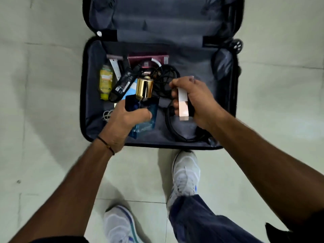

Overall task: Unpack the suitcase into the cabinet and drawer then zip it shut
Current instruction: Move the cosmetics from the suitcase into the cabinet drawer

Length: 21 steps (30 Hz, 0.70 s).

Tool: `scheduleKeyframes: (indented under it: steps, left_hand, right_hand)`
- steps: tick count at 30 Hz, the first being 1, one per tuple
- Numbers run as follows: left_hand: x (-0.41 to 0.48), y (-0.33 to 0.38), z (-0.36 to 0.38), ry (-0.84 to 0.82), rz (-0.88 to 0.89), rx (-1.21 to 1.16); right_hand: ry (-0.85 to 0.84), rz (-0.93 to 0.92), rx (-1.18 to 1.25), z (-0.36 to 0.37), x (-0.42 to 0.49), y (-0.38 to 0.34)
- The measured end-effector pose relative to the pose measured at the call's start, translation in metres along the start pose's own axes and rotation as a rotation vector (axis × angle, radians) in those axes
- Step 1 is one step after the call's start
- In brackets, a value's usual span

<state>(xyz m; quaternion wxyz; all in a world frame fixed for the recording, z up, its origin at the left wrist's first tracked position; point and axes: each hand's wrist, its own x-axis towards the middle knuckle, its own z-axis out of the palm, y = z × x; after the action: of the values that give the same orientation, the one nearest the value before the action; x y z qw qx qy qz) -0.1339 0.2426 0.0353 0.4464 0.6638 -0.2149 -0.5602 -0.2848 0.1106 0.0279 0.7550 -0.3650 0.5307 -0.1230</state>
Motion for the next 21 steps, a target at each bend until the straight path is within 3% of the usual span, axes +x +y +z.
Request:
scheduleKeyframes:
  steps: [9,14,18,21]
  left_hand:
    - [-0.208,0.226,0.040,-0.191,0.024,-0.054]
    - [-0.364,0.361,0.065,-0.340,0.066,0.046]
    - [-0.467,0.411,0.092,-0.516,0.094,0.053]
    - [-0.531,0.426,0.138,-0.732,0.087,0.093]
  right_hand:
    - [0.142,-0.083,0.124,0.018,-0.285,-0.165]
    - [0.301,-0.245,-0.150,0.044,-0.508,-0.241]
    - [0.473,-0.266,-0.265,0.053,-0.669,-0.243]
    - [0.654,-0.236,-0.187,0.038,-0.769,-0.209]
